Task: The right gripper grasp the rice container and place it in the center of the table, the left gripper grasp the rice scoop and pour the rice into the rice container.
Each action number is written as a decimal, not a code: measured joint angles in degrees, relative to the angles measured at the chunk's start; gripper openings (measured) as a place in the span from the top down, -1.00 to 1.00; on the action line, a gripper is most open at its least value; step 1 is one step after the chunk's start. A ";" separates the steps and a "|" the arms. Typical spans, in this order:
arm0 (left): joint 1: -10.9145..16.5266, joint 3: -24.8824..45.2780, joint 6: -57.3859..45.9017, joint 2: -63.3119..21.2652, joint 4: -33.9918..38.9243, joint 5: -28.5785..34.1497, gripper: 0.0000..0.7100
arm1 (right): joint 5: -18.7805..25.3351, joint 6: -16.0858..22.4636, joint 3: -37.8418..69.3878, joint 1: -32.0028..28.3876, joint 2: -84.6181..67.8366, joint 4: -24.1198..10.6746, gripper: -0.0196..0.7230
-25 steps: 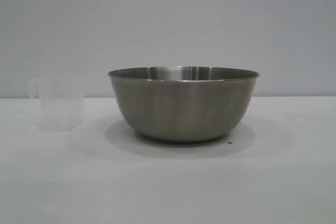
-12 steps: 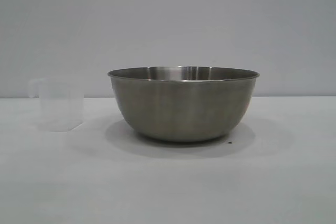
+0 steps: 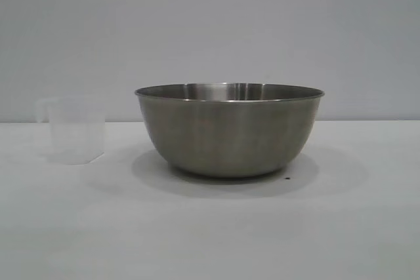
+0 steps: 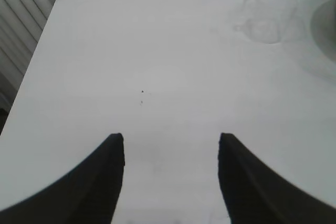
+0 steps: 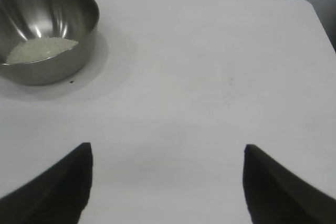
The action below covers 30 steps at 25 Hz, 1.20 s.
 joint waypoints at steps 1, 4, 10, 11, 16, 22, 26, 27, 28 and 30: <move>0.00 0.00 0.00 0.00 -0.26 0.00 -0.09 | 0.00 0.00 0.00 0.00 0.00 0.00 -0.41; 0.00 0.00 0.00 0.00 0.02 0.00 -0.09 | 0.00 0.00 0.00 0.00 0.00 0.00 -0.41; 0.00 0.00 0.00 0.00 1.25 0.00 -0.09 | 0.00 0.00 0.00 0.00 0.00 0.00 -0.41; 0.00 0.00 0.00 0.00 1.25 0.00 -0.09 | 0.00 0.00 0.00 0.00 0.00 0.00 -0.41; 0.00 0.00 0.00 0.00 1.25 0.00 -0.09 | 0.00 0.00 0.00 0.00 0.00 0.00 -0.41; 0.00 0.00 0.00 0.00 1.25 0.00 -0.09 | 0.00 0.00 0.00 0.00 0.00 0.00 -0.41; 0.00 0.00 0.00 0.00 1.25 0.00 -0.09 | 0.00 0.00 0.00 0.00 0.00 0.00 -0.41; 0.00 0.00 0.00 0.00 1.25 0.00 -0.09 | 0.00 0.00 0.00 0.00 0.00 0.00 -0.41; 0.00 0.00 0.00 0.00 1.25 0.00 -0.09 | 0.00 0.00 0.00 0.00 0.00 0.00 -0.41; 0.00 0.00 0.00 0.00 1.25 0.00 -0.09 | 0.00 0.00 0.00 0.00 0.00 0.00 -0.41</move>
